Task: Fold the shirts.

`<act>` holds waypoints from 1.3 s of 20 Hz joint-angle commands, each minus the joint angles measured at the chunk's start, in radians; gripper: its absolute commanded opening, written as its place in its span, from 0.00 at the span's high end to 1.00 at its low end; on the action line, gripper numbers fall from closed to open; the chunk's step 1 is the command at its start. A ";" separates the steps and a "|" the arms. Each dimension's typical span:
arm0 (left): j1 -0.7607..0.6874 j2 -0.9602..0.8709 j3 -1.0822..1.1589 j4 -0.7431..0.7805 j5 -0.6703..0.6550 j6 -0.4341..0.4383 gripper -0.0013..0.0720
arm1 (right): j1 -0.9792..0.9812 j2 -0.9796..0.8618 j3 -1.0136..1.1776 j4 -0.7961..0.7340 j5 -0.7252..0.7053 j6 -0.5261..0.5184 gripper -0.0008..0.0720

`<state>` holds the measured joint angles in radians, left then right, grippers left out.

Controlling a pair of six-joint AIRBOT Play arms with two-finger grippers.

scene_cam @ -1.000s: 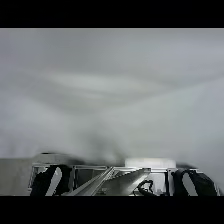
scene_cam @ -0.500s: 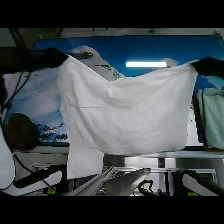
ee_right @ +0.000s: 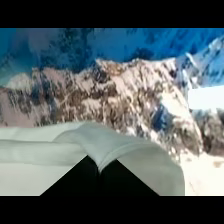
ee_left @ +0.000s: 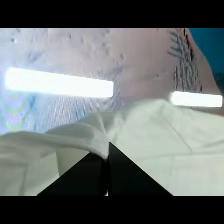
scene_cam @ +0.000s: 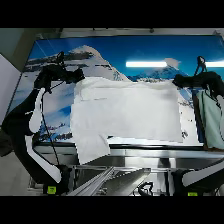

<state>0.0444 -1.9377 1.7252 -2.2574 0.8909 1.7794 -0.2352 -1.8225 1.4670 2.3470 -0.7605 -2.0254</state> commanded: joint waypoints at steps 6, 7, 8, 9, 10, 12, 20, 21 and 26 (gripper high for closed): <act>0.021 -0.030 0.343 0.190 0.320 -0.177 0.96 | -0.062 -0.046 0.274 -0.059 -0.290 0.050 0.96; 0.021 -0.005 0.313 0.189 0.333 -0.183 0.96 | -0.066 -0.042 0.274 -0.091 -0.340 0.050 0.96; 0.021 0.022 0.266 0.196 0.335 -0.189 0.96 | -0.066 -0.042 0.274 -0.121 -0.395 0.050 0.96; 0.021 0.041 0.228 0.197 0.345 -0.193 0.96 | -0.066 -0.042 0.271 -0.146 -0.436 0.050 0.96; 0.021 0.058 0.188 0.198 0.359 -0.193 0.96 | -0.066 -0.042 0.271 -0.174 -0.465 0.051 0.96; 0.021 0.082 0.121 0.199 0.385 -0.193 0.96 | -0.066 -0.042 0.271 -0.246 -0.474 0.071 0.96; -0.005 0.109 -0.066 0.456 0.384 -0.301 0.96 | -0.058 -0.099 0.238 -0.325 -0.473 0.119 0.96; -0.005 0.109 -0.078 0.457 0.384 -0.301 0.96 | -0.052 -0.104 0.226 -0.325 -0.473 0.119 0.96; -0.018 0.108 -0.106 0.464 0.333 -0.331 0.96 | -0.003 -0.116 0.218 -0.457 -0.445 0.219 0.96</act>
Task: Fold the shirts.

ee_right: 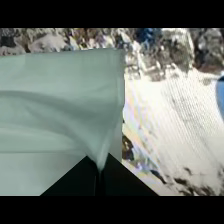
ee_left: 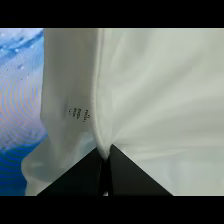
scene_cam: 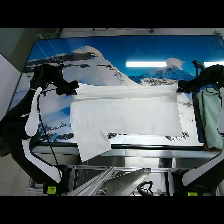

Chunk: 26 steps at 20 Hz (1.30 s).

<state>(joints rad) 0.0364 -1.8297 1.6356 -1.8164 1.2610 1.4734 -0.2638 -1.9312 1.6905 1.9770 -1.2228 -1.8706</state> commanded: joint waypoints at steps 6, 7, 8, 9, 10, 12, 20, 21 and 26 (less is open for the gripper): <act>-0.080 -0.001 -0.016 0.203 -0.040 -0.089 0.96 | 0.082 -0.006 -0.005 -0.126 0.035 0.129 0.96; -0.087 -0.001 -0.016 0.203 -0.058 -0.088 0.96 | 0.086 -0.006 -0.005 -0.128 0.034 0.129 0.96; -0.088 -0.001 -0.016 0.201 -0.076 -0.088 0.96 | 0.087 -0.006 -0.005 -0.126 0.034 0.130 0.96; -0.088 -0.001 -0.016 0.199 -0.090 -0.087 0.96 | 0.089 -0.006 -0.005 -0.126 0.034 0.129 0.96; -0.088 -0.001 -0.016 0.198 -0.095 -0.087 0.96 | 0.092 -0.005 -0.005 -0.126 0.034 0.129 0.96; -0.088 -0.001 -0.016 0.175 -0.095 -0.087 0.96 | 0.095 -0.005 -0.005 -0.118 0.033 0.129 0.94; -0.084 0.000 0.187 0.040 0.134 -0.059 0.03 | 0.072 0.120 0.048 -0.181 -0.103 0.160 0.26; -0.077 0.006 0.239 0.053 0.226 -0.058 0.03 | 0.056 0.155 0.048 -0.228 -0.143 0.178 0.25; -0.067 0.227 0.055 0.256 0.504 -0.079 0.03 | -0.054 0.283 -0.179 -0.185 -0.260 0.134 0.25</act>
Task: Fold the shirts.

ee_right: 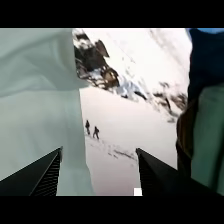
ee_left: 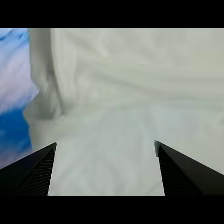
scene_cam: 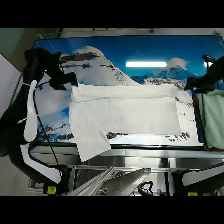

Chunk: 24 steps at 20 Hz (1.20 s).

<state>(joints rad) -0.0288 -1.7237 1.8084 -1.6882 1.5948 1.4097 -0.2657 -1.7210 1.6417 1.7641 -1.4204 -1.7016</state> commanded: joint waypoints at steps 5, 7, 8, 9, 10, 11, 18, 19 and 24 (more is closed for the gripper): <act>-0.008 0.537 -0.869 -0.119 -0.080 -0.068 0.03 | -0.174 0.155 -0.460 0.243 0.038 -0.140 0.25; 0.008 0.649 -1.110 -0.256 -0.164 -0.045 0.03 | -0.196 0.154 -0.478 0.256 0.038 -0.148 0.25; 0.019 0.689 -1.200 -0.298 -0.196 -0.037 0.03 | -0.196 0.154 -0.478 0.258 0.038 -0.153 0.25; 0.034 0.727 -1.278 -0.322 -0.226 -0.026 0.03 | -0.196 0.155 -0.478 0.259 0.037 -0.158 0.25; 0.048 0.759 -1.332 -0.328 -0.241 -0.019 0.03 | -0.196 0.155 -0.478 0.265 0.037 -0.158 0.25; 0.069 0.788 -1.368 -0.323 -0.248 -0.014 0.03 | -0.196 0.155 -0.478 0.275 0.037 -0.159 0.25; 0.198 0.885 -1.447 -0.332 -0.440 0.042 0.03 | -0.196 0.155 -0.478 0.283 0.036 -0.162 0.25; 0.195 0.860 -1.446 -0.348 -0.476 0.050 0.03 | -0.196 0.155 -0.478 0.283 0.031 -0.162 0.25; 0.128 0.683 -1.413 -0.477 -0.565 0.157 0.34 | -0.204 0.155 -0.545 0.273 0.017 -0.196 0.26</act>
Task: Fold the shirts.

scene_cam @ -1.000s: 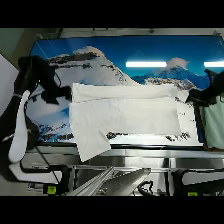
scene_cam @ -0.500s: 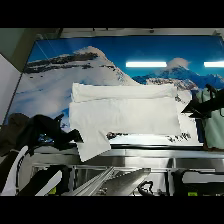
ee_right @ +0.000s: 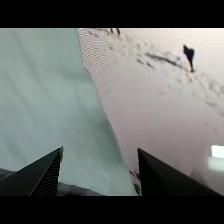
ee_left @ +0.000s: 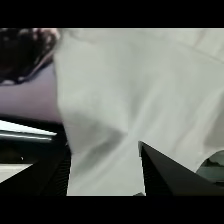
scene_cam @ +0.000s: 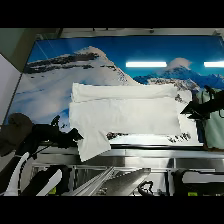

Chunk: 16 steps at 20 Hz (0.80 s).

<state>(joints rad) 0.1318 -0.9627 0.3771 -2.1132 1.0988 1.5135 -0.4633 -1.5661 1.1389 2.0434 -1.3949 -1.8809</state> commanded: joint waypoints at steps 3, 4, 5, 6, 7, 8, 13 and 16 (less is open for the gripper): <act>-0.064 -0.167 0.075 -0.052 -0.067 0.085 0.34 | -0.008 0.000 -0.128 -0.018 0.005 -0.021 0.26; -0.068 -0.192 0.093 -0.051 -0.056 0.092 0.34 | -0.008 0.000 -0.148 -0.039 0.016 -0.019 0.26; -0.068 -0.207 0.107 -0.051 -0.039 0.103 0.34 | -0.007 0.000 -0.164 -0.048 0.018 -0.021 0.26; -0.063 -0.212 0.124 -0.052 -0.006 0.114 0.34 | -0.008 0.000 -0.171 -0.050 0.014 -0.020 0.26; -0.050 -0.207 0.144 -0.051 0.039 0.129 0.34 | -0.009 0.001 -0.172 -0.050 0.005 -0.023 0.26; -0.028 -0.186 0.167 -0.049 0.090 0.138 0.34 | -0.012 0.004 -0.172 -0.049 0.001 -0.024 0.26; 0.132 0.003 0.132 0.035 0.191 0.135 0.34 | -0.022 0.008 -0.171 -0.053 0.008 -0.023 0.26; 0.214 0.039 0.041 0.003 0.121 0.177 0.34 | -0.019 0.008 -0.173 -0.028 0.008 -0.024 0.26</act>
<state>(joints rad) 0.2733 -0.9684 0.4744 -2.0995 1.2400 1.6562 -0.4828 -1.5589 0.9688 2.0018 -1.3952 -1.9041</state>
